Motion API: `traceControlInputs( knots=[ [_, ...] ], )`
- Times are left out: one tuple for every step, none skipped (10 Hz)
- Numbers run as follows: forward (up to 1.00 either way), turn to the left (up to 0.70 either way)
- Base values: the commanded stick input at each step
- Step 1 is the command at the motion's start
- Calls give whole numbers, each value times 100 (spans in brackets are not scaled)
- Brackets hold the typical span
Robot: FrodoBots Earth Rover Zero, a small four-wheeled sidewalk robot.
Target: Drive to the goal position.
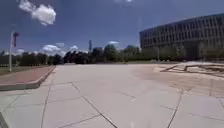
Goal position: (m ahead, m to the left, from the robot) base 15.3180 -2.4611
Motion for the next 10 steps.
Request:
traceControlInputs(
  knots=[
    [50,0],
    [50,0],
    [50,0],
    [50,0],
    [50,0],
    [50,0],
    [50,0],
    [50,0],
    [50,0],
    [50,0]
  ],
)
